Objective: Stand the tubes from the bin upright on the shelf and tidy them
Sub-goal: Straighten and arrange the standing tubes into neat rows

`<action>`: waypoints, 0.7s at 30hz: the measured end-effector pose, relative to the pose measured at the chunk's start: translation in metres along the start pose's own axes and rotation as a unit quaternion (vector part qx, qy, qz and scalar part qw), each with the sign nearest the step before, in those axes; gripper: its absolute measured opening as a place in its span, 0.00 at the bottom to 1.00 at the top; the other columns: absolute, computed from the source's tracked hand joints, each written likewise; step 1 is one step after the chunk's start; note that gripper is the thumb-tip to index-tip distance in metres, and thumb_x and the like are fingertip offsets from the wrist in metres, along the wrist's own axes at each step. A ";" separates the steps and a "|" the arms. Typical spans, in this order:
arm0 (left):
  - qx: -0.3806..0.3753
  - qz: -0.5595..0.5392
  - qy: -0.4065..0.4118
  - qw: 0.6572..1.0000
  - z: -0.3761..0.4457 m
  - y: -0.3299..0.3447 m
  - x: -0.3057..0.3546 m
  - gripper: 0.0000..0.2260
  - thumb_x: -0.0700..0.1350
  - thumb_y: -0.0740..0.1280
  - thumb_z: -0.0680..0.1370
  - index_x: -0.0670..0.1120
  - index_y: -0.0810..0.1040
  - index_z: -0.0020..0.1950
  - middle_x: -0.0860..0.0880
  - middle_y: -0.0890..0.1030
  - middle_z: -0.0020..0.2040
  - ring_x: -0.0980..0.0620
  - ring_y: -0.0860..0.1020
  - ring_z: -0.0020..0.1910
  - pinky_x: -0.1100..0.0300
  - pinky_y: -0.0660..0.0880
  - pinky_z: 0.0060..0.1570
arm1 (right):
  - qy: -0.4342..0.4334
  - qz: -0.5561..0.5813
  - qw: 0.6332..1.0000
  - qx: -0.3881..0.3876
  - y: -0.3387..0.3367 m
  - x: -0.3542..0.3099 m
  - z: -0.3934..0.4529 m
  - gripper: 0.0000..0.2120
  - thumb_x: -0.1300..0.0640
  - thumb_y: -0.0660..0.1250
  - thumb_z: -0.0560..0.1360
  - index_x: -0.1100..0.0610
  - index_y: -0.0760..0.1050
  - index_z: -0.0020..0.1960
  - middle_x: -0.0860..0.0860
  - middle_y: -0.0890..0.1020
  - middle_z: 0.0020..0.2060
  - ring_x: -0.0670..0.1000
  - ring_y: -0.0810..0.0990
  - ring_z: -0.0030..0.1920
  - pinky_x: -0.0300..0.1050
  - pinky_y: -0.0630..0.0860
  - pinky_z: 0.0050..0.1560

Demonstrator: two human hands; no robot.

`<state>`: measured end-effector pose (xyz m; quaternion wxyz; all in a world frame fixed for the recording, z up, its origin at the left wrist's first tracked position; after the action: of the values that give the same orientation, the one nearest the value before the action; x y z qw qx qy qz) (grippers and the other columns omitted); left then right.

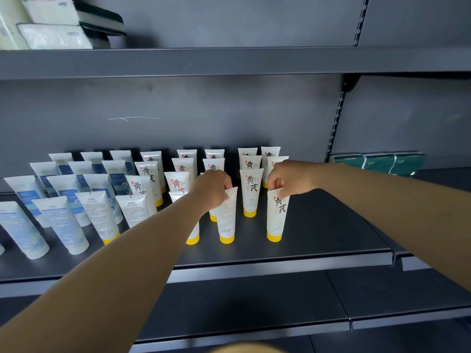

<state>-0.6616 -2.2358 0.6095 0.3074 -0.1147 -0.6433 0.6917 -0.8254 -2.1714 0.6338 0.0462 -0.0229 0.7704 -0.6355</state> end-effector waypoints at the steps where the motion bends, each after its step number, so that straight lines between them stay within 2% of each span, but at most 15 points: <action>1: 0.000 0.000 -0.001 1.000 0.000 0.000 0.000 0.12 0.40 0.67 0.76 0.47 0.78 0.59 0.47 0.80 0.55 0.48 0.78 0.53 0.59 0.74 0.50 | -0.002 0.005 1.000 0.001 0.000 0.000 0.000 0.07 0.61 0.68 0.74 0.57 0.80 0.51 0.51 0.81 0.49 0.52 0.79 0.51 0.46 0.77 0.51; 4: -0.003 0.000 -0.004 1.000 0.001 0.000 -0.001 0.13 0.40 0.68 0.75 0.47 0.78 0.59 0.46 0.80 0.55 0.47 0.78 0.53 0.58 0.75 0.51 | -0.003 -0.002 1.000 0.010 0.001 0.000 0.002 0.06 0.62 0.67 0.74 0.58 0.80 0.50 0.50 0.81 0.48 0.51 0.78 0.50 0.44 0.75 0.49; 8: -0.008 0.002 -0.004 1.000 0.003 0.002 -0.001 0.13 0.40 0.69 0.75 0.46 0.78 0.59 0.46 0.80 0.55 0.47 0.78 0.53 0.57 0.76 0.53 | 0.006 -0.013 1.000 0.022 0.001 0.006 0.000 0.03 0.60 0.69 0.73 0.54 0.77 0.44 0.46 0.78 0.42 0.48 0.76 0.45 0.39 0.72 0.43; 11: -0.007 0.006 -0.003 1.000 0.003 0.002 -0.001 0.13 0.41 0.69 0.75 0.46 0.78 0.59 0.46 0.80 0.56 0.47 0.78 0.54 0.57 0.76 0.53 | 0.018 -0.008 1.000 0.024 0.001 0.012 -0.003 0.03 0.61 0.69 0.73 0.54 0.78 0.46 0.46 0.78 0.43 0.47 0.76 0.45 0.36 0.70 0.40; 15: -0.006 0.005 -0.004 1.000 0.004 0.001 -0.001 0.13 0.41 0.69 0.75 0.46 0.78 0.60 0.47 0.80 0.56 0.48 0.78 0.54 0.58 0.75 0.53 | 0.036 -0.016 0.999 0.028 0.000 0.020 -0.003 0.07 0.63 0.68 0.73 0.56 0.80 0.50 0.46 0.77 0.43 0.48 0.76 0.47 0.38 0.70 0.43; 18: -0.005 0.004 -0.005 1.000 0.004 0.001 0.000 0.13 0.41 0.69 0.75 0.46 0.78 0.59 0.47 0.80 0.55 0.48 0.78 0.54 0.57 0.75 0.53 | 0.043 -0.017 0.998 0.029 0.002 0.024 -0.003 0.06 0.63 0.68 0.73 0.54 0.79 0.47 0.43 0.75 0.38 0.47 0.75 0.44 0.35 0.67 0.35; 21: -0.010 0.001 -0.008 1.000 0.003 0.001 0.000 0.13 0.41 0.69 0.75 0.46 0.78 0.59 0.47 0.80 0.56 0.48 0.78 0.54 0.58 0.75 0.54 | 0.048 -0.009 0.998 0.030 0.003 0.026 -0.003 0.06 0.62 0.68 0.73 0.53 0.78 0.46 0.40 0.73 0.35 0.47 0.74 0.43 0.34 0.64 0.33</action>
<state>-0.6633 -2.2380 0.6089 0.3003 -0.1128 -0.6527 0.6864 -0.8518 -2.1709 0.6304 0.0040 0.0024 0.7518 -0.6594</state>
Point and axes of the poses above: each hand's wrist, its own z-axis towards the middle knuckle, its own y-axis out of the palm, x = y × z, the point moved 5 cm from there along z, towards the middle knuckle
